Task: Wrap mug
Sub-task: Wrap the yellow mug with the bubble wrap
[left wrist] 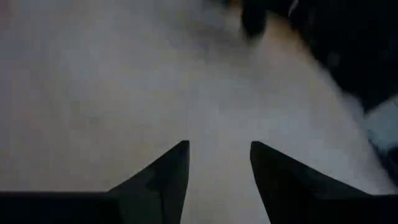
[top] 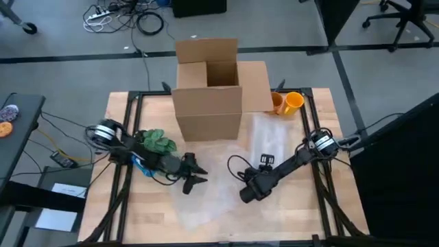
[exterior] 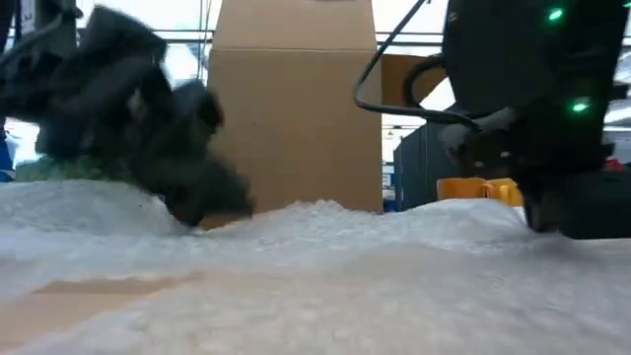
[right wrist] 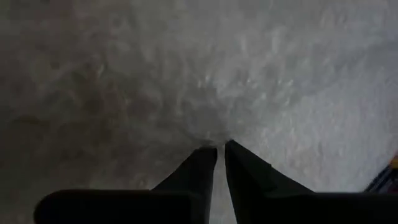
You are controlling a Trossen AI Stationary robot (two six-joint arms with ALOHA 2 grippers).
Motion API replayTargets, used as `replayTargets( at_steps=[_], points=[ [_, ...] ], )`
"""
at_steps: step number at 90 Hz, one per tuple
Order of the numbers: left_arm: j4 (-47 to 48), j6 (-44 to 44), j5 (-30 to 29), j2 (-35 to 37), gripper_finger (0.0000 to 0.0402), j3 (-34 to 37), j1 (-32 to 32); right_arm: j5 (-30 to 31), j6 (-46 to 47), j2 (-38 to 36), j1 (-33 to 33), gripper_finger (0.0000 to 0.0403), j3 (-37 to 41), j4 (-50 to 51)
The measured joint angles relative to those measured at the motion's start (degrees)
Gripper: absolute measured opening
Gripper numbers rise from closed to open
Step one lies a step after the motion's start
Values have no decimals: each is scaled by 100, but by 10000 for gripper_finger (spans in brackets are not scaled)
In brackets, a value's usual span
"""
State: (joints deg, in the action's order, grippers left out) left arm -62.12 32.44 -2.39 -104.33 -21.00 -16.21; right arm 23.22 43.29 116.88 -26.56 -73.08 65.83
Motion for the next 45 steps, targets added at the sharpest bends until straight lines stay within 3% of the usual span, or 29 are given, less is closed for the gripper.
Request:
replayTargets(
  at_steps=[14,31,45],
  points=[
    [-182,603,987,-167,156,39,14,-35,-282,2,18,22,0,234],
    [-280,1465,3016,154,156,88,-37,-151,-134,15,-80,22,20,1561],
    [-129,1787,3866,418,156,117,-47,-254,56,15,-189,22,61,2127]
  ],
)
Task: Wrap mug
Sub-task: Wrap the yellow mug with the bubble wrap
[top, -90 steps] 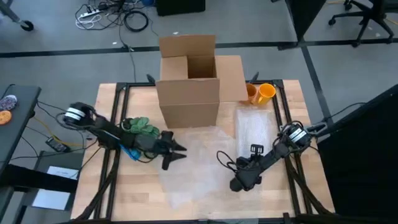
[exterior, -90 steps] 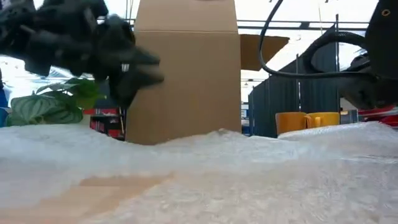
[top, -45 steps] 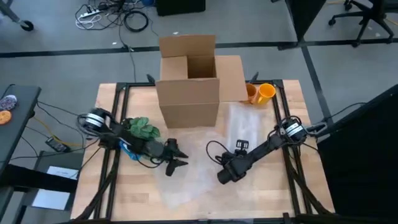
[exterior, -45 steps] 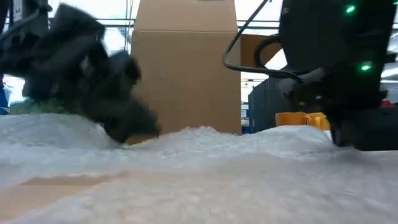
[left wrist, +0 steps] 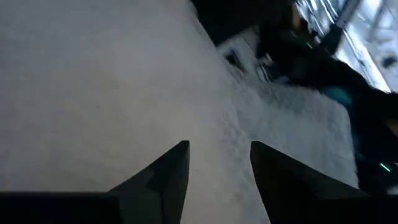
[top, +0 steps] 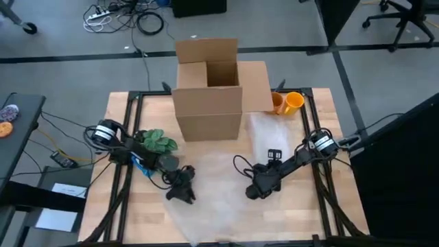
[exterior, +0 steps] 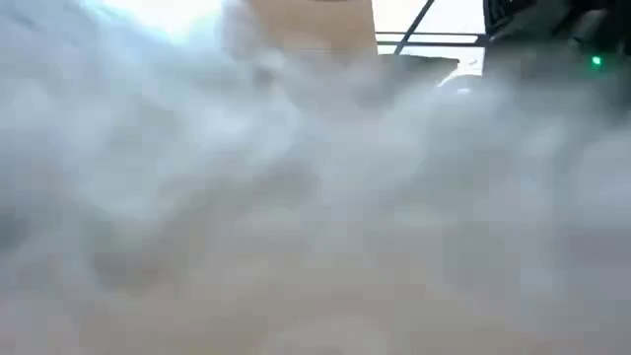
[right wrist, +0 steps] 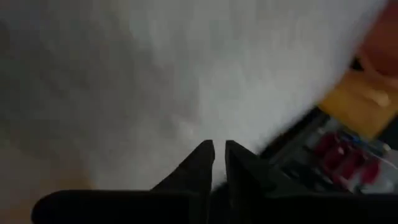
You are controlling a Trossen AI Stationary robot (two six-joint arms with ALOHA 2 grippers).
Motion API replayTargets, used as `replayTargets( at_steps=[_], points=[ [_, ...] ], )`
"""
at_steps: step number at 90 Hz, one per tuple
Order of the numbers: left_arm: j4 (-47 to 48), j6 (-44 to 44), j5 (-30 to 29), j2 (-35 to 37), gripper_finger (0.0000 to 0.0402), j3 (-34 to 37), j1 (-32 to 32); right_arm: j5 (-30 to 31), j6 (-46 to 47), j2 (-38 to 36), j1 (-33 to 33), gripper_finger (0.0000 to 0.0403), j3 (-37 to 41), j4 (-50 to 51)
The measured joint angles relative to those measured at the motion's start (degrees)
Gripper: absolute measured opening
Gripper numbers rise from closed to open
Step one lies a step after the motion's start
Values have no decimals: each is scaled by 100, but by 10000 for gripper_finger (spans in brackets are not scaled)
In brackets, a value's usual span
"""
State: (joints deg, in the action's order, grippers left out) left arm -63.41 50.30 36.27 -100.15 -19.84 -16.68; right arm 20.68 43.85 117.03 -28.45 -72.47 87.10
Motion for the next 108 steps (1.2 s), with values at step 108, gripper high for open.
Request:
replayTargets(
  at_steps=[108],
  points=[
    [4791,-3001,-2253,38,156,-2286,-57,-3017,-750,-151,-418,22,-894,-5201]
  ],
)
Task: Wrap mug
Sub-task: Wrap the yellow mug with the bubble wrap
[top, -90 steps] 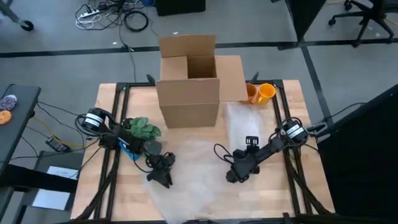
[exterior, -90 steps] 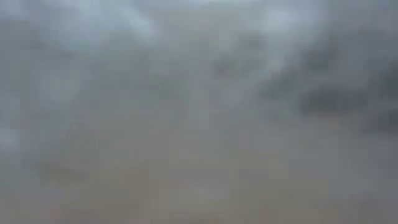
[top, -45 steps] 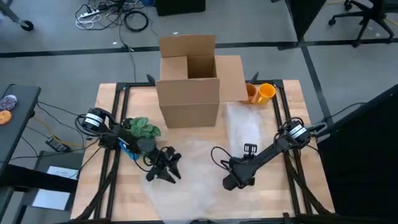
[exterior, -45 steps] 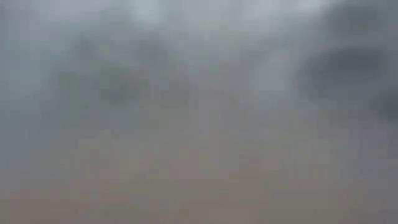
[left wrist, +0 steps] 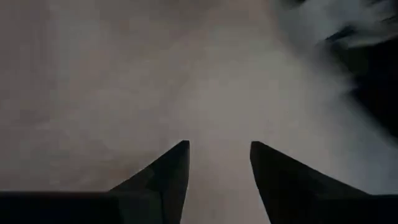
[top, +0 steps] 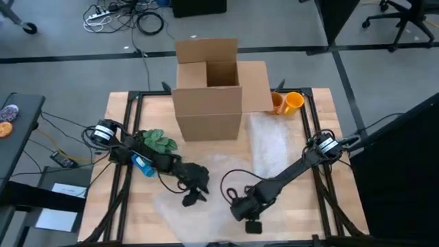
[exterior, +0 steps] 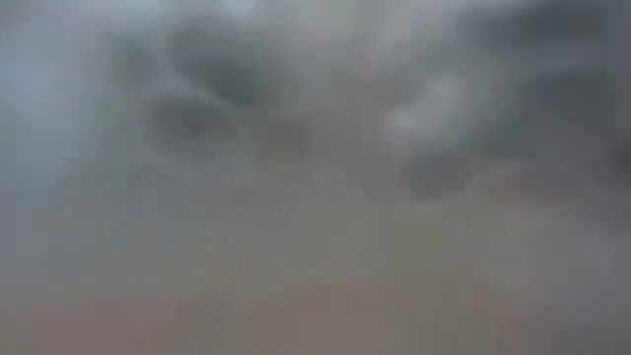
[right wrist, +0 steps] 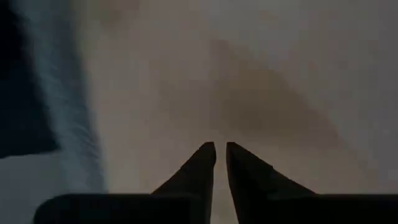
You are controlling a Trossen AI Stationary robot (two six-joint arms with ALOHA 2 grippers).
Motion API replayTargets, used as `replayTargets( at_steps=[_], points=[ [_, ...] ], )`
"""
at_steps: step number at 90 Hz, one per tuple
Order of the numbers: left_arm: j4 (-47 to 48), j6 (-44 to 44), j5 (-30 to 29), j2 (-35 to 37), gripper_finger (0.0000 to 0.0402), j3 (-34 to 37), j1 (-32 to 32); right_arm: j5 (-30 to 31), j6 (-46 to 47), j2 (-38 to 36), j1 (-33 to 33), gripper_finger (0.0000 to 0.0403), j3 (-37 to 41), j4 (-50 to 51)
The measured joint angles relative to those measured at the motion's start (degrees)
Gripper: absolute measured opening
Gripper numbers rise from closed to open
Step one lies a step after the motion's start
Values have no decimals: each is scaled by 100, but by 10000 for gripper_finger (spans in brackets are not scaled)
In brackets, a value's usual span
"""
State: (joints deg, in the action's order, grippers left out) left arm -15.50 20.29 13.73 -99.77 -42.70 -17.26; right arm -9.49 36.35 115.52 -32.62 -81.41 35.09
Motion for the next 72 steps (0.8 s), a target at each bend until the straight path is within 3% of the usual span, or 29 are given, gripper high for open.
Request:
replayTargets(
  at_steps=[19,51,72],
  points=[
    [1889,-447,-1060,31,156,-526,-4,-495,341,0,-29,22,166,455],
    [4433,-499,-4004,103,156,-1371,8,-877,909,-79,-336,22,1019,1155],
    [5464,-334,-5182,321,156,-1706,2,-1262,1126,-34,-643,22,1150,3179]
  ],
)
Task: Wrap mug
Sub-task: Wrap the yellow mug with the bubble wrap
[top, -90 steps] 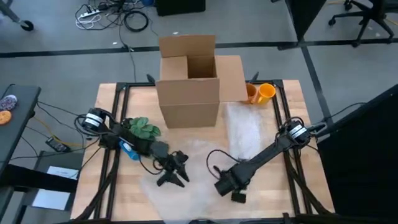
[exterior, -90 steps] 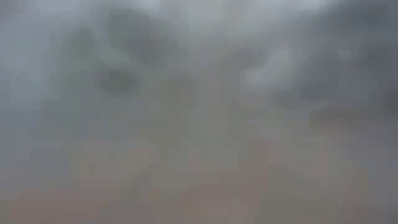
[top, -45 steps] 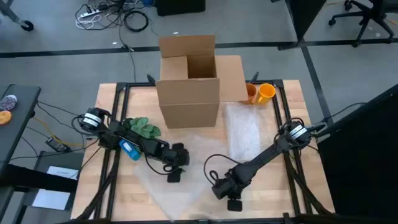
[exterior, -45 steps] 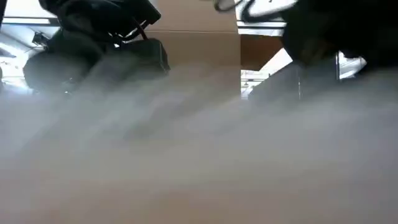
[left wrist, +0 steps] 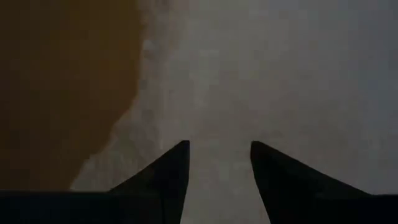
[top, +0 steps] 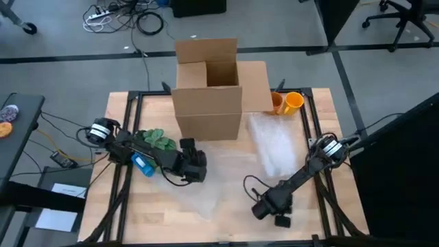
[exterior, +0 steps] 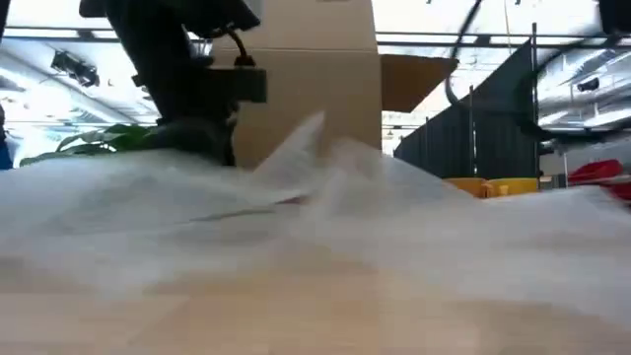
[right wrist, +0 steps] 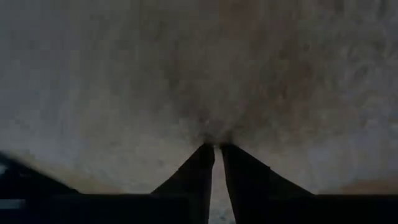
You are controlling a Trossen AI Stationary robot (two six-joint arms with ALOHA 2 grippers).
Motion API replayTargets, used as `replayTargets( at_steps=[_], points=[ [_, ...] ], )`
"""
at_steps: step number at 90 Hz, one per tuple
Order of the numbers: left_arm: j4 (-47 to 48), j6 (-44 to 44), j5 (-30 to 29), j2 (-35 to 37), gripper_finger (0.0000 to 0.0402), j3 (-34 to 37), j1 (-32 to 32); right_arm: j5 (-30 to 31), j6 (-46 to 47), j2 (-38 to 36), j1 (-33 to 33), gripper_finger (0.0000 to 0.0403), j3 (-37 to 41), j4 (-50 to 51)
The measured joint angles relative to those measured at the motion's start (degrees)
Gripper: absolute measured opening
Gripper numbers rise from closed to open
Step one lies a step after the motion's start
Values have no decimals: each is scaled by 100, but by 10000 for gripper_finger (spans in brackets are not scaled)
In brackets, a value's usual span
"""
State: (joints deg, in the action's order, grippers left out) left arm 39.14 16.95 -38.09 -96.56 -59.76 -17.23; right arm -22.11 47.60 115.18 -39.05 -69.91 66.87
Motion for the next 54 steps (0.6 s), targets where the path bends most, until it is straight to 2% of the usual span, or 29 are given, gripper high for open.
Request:
replayTargets(
  at_steps=[16,33,41,54],
  points=[
    [174,180,-347,264,156,-67,2,-181,13,14,-360,22,0,1726],
    [67,149,-417,667,156,-150,-26,-22,89,-19,-525,22,-9,1979],
    [-149,146,3,795,156,-148,-39,146,180,-30,-531,22,-9,1854],
    [-1021,-332,1194,720,158,98,-41,456,297,-36,-451,22,-14,1576]
  ],
)
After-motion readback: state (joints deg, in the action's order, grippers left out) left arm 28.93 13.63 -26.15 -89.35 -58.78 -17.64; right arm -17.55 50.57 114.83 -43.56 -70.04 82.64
